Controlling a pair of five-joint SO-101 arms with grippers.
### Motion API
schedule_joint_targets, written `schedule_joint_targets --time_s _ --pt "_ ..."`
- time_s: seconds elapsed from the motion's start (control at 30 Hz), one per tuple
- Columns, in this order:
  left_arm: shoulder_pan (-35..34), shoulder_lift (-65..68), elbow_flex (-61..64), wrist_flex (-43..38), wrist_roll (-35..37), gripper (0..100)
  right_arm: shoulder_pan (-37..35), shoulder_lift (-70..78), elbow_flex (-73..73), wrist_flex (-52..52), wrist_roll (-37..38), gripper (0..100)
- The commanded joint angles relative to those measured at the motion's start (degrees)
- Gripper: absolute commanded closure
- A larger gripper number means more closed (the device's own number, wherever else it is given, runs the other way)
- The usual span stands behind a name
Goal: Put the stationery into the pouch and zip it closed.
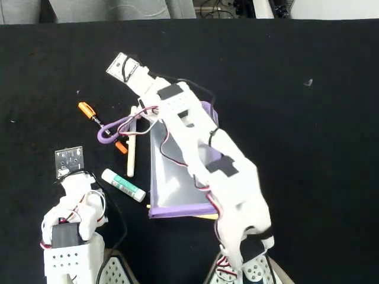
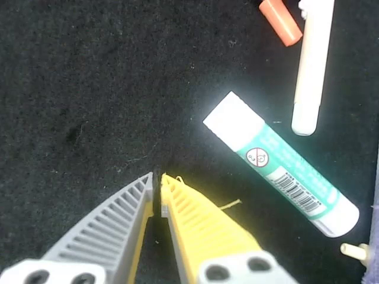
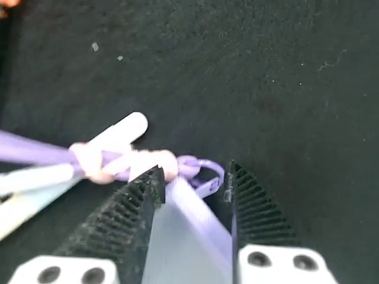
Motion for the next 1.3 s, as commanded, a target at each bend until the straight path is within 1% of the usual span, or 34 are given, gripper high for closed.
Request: schedule_joint_targets --time_s 0.0,0.17,0.3,0.43,0.6,0.7,0.83,0.9,1.13,1.27 --pt "0.2 -0.3 1.4 0.3 0.0 97 -0.8 1.6 -6.8 1.0 -0.9 82.8" --pt "0.2 -0.3 1.4 0.3 0.0 97 -0.7 4.2 -11.6 11.4 -0.4 82.6" --pt "0.2 -0.3 1.4 0.3 0.0 97 -0.7 4.4 -13.9 19.6 6.2 82.7" --pt "0.2 -0.3 1.4 0.3 0.0 97 -0.7 4.4 -14.0 23.7 10.5 82.8" --pt "0.2 -0.3 1.4 0.3 0.0 97 -0.7 4.4 -14.2 23.4 11.1 82.7" --pt "0.2 -0.3 1.4 0.3 0.0 97 -2.5 4.4 -14.5 20.8 11.4 82.6" --pt "0.2 -0.3 1.4 0.3 0.0 97 -6.0 4.4 -14.5 19.5 18.3 82.7" --pt "0.2 -0.3 1.4 0.3 0.0 97 -7.4 4.4 -14.4 19.3 20.2 82.8" --pt "0.2 -0.3 1.4 0.3 0.0 97 -8.3 4.4 -14.5 19.3 20.7 82.8" --pt "0.2 -0.3 1.4 0.3 0.0 97 -8.0 4.9 -13.6 19.7 22.4 82.8"
